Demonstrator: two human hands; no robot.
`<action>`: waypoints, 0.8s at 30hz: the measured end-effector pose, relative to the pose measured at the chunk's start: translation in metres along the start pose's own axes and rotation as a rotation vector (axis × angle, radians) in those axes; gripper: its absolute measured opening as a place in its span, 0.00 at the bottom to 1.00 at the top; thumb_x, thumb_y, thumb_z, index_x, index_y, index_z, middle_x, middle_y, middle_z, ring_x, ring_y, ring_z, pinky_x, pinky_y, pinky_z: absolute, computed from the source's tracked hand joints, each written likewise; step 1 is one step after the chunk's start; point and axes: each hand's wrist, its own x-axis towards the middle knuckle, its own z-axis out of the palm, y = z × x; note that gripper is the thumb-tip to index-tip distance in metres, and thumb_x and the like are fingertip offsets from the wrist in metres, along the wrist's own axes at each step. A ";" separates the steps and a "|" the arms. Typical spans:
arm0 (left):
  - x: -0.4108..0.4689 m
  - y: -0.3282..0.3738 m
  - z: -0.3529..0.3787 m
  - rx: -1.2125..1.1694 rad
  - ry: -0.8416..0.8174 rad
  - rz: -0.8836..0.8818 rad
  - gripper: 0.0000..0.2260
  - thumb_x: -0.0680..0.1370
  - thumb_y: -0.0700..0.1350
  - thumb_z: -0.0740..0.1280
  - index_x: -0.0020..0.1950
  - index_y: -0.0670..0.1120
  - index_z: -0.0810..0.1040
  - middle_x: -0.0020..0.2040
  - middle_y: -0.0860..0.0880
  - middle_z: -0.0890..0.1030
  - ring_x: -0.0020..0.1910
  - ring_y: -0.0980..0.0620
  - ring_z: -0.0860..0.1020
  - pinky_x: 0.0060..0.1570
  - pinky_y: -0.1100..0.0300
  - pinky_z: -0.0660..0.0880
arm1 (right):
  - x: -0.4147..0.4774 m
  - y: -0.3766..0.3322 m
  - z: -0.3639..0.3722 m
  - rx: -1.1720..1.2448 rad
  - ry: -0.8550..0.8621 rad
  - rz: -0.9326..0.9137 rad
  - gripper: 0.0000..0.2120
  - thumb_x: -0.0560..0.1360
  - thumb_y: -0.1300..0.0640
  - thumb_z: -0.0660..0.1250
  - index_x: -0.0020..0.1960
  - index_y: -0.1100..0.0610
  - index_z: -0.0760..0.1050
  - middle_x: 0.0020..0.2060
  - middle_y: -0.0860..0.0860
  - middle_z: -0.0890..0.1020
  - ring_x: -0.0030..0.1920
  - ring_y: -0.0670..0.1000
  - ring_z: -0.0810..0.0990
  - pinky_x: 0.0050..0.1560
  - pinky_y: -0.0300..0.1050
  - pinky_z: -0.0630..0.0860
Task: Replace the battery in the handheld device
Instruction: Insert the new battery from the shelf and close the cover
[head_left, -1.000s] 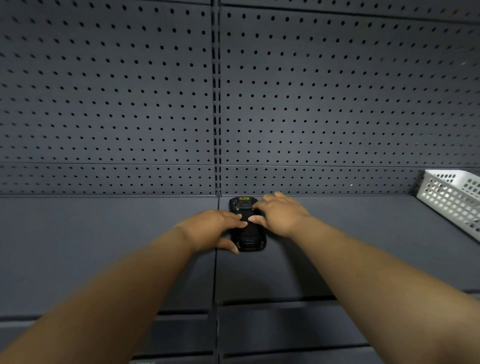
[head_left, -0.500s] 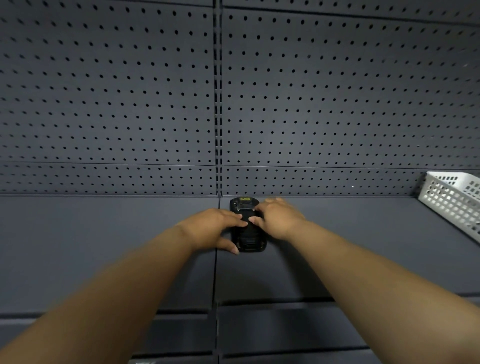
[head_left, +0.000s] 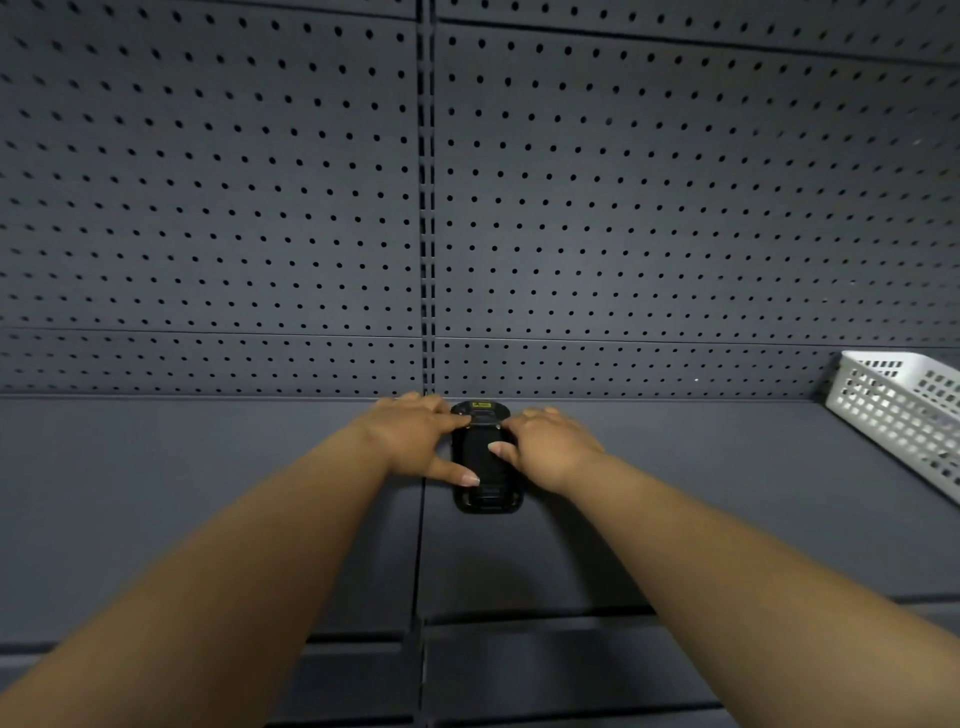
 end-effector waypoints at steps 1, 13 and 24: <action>0.000 0.000 0.000 0.010 -0.005 -0.004 0.39 0.69 0.70 0.61 0.76 0.55 0.55 0.73 0.50 0.64 0.72 0.47 0.61 0.69 0.49 0.60 | 0.000 0.000 0.000 -0.004 0.000 0.000 0.23 0.79 0.44 0.54 0.67 0.56 0.70 0.62 0.56 0.75 0.63 0.56 0.71 0.63 0.50 0.69; 0.000 0.003 -0.005 0.025 0.046 0.014 0.38 0.68 0.70 0.63 0.73 0.53 0.62 0.67 0.50 0.70 0.67 0.47 0.66 0.67 0.50 0.63 | 0.000 -0.001 0.001 -0.002 0.000 0.009 0.23 0.79 0.44 0.55 0.67 0.57 0.70 0.63 0.56 0.75 0.65 0.57 0.70 0.63 0.51 0.68; 0.000 0.003 0.003 -0.123 0.082 -0.005 0.35 0.68 0.65 0.67 0.70 0.51 0.66 0.67 0.50 0.71 0.66 0.48 0.66 0.65 0.52 0.63 | 0.000 -0.002 0.002 0.024 -0.001 0.034 0.23 0.79 0.44 0.55 0.68 0.57 0.69 0.63 0.56 0.74 0.65 0.56 0.69 0.65 0.51 0.68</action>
